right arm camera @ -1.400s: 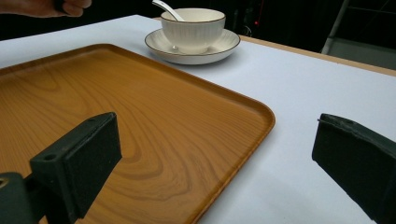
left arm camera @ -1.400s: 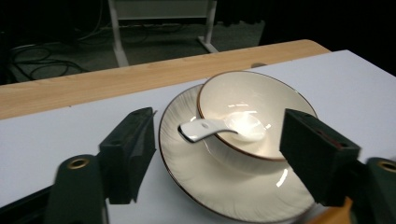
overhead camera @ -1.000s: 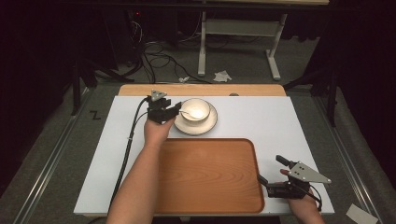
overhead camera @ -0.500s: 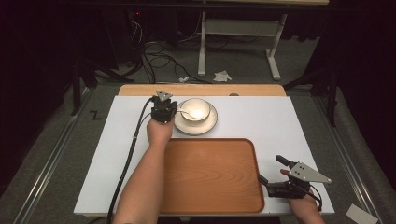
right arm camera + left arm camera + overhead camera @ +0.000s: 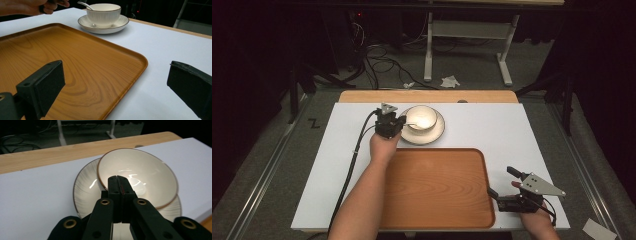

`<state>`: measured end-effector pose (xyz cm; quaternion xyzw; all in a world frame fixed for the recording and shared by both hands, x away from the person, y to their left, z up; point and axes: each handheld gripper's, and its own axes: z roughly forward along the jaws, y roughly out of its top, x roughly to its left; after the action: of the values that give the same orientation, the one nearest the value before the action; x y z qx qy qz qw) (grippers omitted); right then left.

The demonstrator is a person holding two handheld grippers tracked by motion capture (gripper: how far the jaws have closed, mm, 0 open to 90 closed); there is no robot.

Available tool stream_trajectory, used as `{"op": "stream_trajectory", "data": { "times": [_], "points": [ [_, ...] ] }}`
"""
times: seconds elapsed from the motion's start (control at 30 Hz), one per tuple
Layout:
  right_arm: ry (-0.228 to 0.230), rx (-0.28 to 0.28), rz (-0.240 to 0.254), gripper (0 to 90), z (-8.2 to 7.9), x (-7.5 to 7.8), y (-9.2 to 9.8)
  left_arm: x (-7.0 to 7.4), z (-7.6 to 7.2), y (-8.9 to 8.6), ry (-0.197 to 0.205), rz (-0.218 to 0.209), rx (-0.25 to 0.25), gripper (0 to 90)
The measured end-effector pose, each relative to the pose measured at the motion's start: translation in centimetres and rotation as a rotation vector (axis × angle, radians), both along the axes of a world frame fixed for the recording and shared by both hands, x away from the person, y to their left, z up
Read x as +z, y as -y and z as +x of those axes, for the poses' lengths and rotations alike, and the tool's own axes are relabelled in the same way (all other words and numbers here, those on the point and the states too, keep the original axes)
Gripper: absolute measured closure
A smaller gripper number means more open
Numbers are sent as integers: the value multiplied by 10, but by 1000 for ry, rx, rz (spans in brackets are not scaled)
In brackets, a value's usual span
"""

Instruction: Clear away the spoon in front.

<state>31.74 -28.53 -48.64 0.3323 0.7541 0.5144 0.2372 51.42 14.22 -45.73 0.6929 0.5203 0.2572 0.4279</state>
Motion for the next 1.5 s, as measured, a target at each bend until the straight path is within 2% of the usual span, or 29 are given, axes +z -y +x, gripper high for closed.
{"op": "stream_trajectory", "data": {
  "times": [0.1,0.17,0.27,0.47,0.5,0.6,0.67,0.7,0.87,0.97,1.13,1.23,1.33,1.5],
  "points": [
    [3,1,-3,25,0,0,0,-1,-1,0,-4,4,-14,900],
    [4,4,-2,24,-1,0,0,-2,-2,-2,-14,-10,-20,900],
    [1,0,-1,24,0,0,0,-2,-4,-1,-25,-10,-56,900],
    [4,6,-5,25,0,0,-1,-6,-16,2,-29,-57,-94,900],
    [2,11,-6,25,0,0,-2,-6,-22,2,-11,-75,-115,900],
    [2,8,-9,25,-1,0,-2,-6,-27,0,11,-89,-109,900],
    [3,11,-10,24,-1,0,-3,-5,-29,-6,20,-89,-81,900],
    [5,12,-13,25,-1,0,-3,-6,-27,-14,10,-91,-55,900],
    [5,14,-14,25,0,0,-3,-10,-25,-21,-8,-97,-29,900],
    [-3,7,-12,25,1,-1,-2,-13,-29,-18,-15,-96,-66,900],
    [-6,8,-7,25,0,-1,-2,-13,-35,-15,-18,-89,-93,900],
    [2,16,-8,25,0,0,-2,-12,-40,-14,-17,-123,-107,900],
    [2,20,-11,25,0,0,-3,-13,-46,-10,-17,-111,-127,895],
    [6,28,-14,25,-1,1,-5,-14,-52,-6,-20,-125,-144,834]
  ]
}}
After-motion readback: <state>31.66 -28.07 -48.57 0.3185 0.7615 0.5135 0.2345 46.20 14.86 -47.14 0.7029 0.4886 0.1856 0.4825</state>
